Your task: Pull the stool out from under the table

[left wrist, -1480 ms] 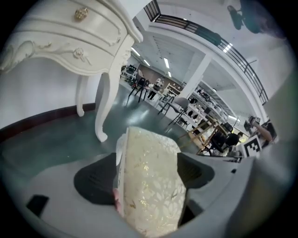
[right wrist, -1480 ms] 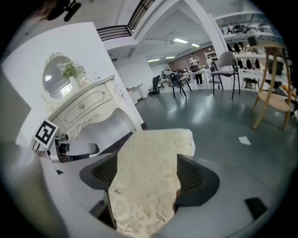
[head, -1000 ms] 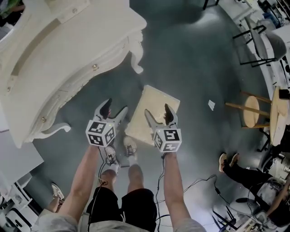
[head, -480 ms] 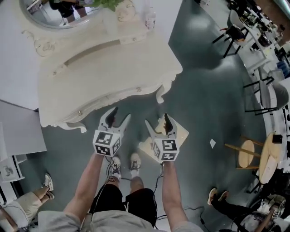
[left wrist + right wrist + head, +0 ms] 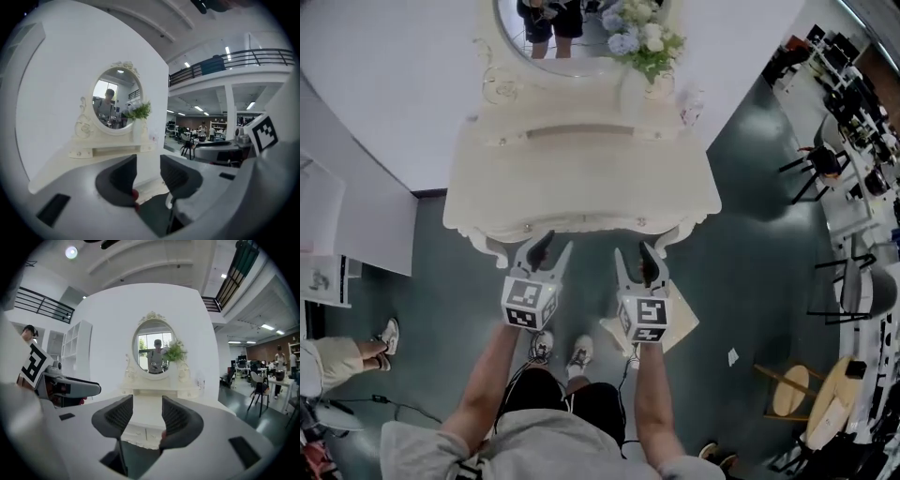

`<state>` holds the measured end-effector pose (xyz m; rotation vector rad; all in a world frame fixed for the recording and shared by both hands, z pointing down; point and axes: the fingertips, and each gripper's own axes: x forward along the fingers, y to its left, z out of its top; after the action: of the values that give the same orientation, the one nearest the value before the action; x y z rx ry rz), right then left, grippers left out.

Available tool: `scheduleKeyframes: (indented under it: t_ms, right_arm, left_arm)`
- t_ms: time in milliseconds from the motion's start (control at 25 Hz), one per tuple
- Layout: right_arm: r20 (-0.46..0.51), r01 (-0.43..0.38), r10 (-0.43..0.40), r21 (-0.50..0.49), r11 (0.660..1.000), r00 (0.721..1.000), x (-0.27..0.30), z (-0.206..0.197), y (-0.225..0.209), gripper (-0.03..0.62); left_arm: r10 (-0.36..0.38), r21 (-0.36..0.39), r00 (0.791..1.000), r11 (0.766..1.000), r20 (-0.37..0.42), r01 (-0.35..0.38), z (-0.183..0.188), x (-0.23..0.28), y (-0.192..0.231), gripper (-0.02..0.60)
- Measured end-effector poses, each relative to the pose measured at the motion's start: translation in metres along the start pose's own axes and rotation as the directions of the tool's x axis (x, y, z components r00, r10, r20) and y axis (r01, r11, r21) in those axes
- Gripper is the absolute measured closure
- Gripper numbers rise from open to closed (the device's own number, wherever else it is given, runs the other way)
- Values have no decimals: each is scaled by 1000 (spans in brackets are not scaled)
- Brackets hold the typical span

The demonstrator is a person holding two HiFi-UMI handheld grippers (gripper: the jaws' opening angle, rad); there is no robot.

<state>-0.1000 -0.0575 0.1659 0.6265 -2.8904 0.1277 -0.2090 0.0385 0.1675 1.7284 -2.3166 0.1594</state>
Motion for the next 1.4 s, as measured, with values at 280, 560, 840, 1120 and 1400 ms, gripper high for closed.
scheduleKeyframes:
  t_ms: [280, 560, 840, 1120, 1400]
  right_arm:
    - [66, -107, 112, -66, 992, 992, 2, 50, 77, 485]
    - [81, -186, 194, -98, 978, 978, 6, 67, 122, 535]
    - [85, -199, 208, -104, 975, 974, 3, 74, 132, 562]
    - [93, -194, 204, -108, 975, 975, 4, 77, 128, 568]
    - [98, -190, 199, -97, 977, 975, 4, 77, 122, 575]
  left_arm:
    - [149, -7, 987, 989, 51, -149, 23, -74, 47, 452]
    - [258, -30, 963, 966, 77, -257, 31, -120, 71, 509]
    - [296, -24, 950, 955, 96, -295, 39, -132, 80, 543]
    - [299, -22, 949, 954, 96, -298, 40, -128, 79, 543]
    - [299, -17, 949, 954, 95, -299, 41, -125, 77, 543]
